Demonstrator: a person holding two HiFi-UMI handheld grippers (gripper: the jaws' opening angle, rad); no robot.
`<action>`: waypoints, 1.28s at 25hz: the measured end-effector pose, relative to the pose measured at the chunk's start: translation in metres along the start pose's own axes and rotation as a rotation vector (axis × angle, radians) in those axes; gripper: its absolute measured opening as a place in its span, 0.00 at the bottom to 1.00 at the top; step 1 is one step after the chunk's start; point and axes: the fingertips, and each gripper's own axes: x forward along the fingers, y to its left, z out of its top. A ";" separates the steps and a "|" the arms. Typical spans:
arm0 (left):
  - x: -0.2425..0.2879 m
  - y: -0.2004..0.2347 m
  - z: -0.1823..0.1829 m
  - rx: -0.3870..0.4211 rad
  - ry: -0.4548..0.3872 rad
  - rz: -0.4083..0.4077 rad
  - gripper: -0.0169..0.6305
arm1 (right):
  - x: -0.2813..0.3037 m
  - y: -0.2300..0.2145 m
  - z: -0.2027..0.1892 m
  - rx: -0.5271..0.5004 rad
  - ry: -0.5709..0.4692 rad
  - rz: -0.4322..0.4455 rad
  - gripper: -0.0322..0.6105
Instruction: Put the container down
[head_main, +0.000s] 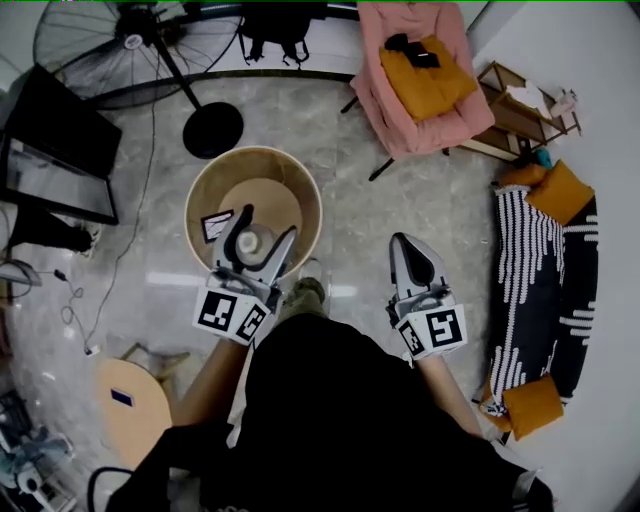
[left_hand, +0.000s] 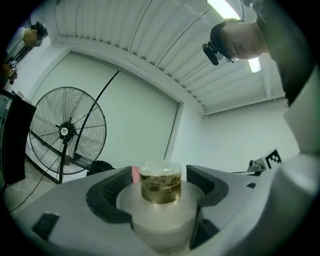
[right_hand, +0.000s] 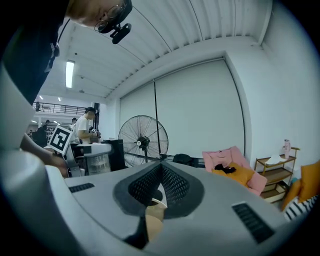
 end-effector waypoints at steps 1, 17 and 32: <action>0.010 0.007 0.002 -0.007 0.000 0.002 0.56 | 0.012 -0.006 0.005 -0.006 0.001 -0.003 0.08; 0.106 0.086 0.019 -0.050 -0.016 0.044 0.56 | 0.145 -0.078 0.032 0.007 0.006 -0.018 0.08; 0.155 0.145 0.028 -0.051 -0.125 0.489 0.56 | 0.348 -0.103 0.053 -0.050 -0.008 0.444 0.08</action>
